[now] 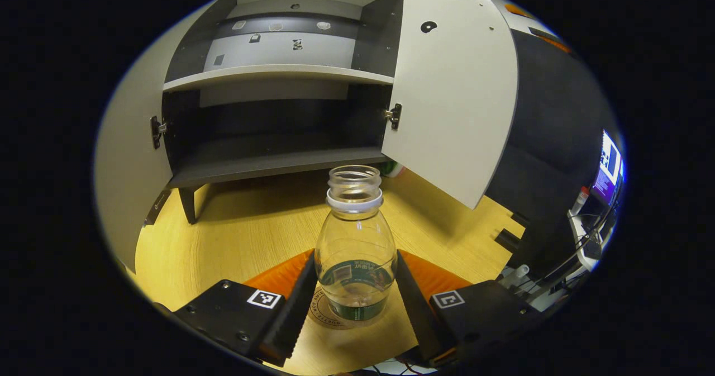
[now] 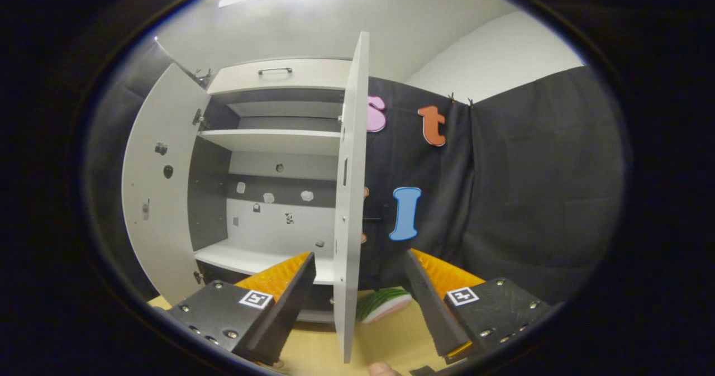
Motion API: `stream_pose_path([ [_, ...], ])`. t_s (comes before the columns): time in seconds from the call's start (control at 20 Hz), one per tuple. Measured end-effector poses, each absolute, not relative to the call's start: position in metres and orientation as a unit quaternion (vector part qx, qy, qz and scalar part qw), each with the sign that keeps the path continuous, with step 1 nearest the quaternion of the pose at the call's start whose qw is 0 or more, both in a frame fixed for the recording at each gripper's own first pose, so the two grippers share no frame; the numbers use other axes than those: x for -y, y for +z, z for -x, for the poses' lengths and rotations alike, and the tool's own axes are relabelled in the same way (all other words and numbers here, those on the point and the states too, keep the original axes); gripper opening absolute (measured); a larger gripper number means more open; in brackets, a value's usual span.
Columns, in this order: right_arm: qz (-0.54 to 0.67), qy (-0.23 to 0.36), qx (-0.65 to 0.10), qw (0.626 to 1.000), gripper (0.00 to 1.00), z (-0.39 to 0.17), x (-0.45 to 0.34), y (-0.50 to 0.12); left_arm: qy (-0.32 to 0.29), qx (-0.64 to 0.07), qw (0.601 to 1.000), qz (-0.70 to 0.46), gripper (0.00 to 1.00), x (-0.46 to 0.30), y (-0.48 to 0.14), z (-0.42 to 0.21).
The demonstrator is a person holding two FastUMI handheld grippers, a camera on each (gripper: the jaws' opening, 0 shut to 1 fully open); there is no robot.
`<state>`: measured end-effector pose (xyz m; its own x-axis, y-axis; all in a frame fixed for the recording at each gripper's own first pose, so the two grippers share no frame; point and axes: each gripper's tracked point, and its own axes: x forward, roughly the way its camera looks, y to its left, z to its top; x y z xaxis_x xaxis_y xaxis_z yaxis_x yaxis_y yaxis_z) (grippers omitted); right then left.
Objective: Grasp the bottle in the cabinet with the left hand and place it on the coaster, then close the right door with the right hand and the left door with the left hand.
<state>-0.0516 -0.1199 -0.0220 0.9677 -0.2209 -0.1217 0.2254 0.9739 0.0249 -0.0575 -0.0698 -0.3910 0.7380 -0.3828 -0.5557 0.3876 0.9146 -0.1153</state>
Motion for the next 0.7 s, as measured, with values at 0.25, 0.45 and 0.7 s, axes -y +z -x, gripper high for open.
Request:
stream_pose_path([
  [0.25, -0.017, -0.111, -0.059, 0.992, 0.98, 0.050, 0.118, -0.023, -0.206, -0.298, 0.932, -0.009, 0.83, 0.070, -0.391, 0.061],
  [0.45, -0.015, -0.108, -0.059, 0.992, 0.98, 0.048, 0.116, -0.023, -0.207, -0.301, 0.931, -0.012, 0.84, 0.071, -0.392, 0.065],
  [0.7, -0.016, -0.107, -0.063, 0.992, 0.98, 0.049, 0.114, -0.026, -0.209, -0.304, 0.929, -0.019, 0.84, 0.072, -0.392, 0.072],
])
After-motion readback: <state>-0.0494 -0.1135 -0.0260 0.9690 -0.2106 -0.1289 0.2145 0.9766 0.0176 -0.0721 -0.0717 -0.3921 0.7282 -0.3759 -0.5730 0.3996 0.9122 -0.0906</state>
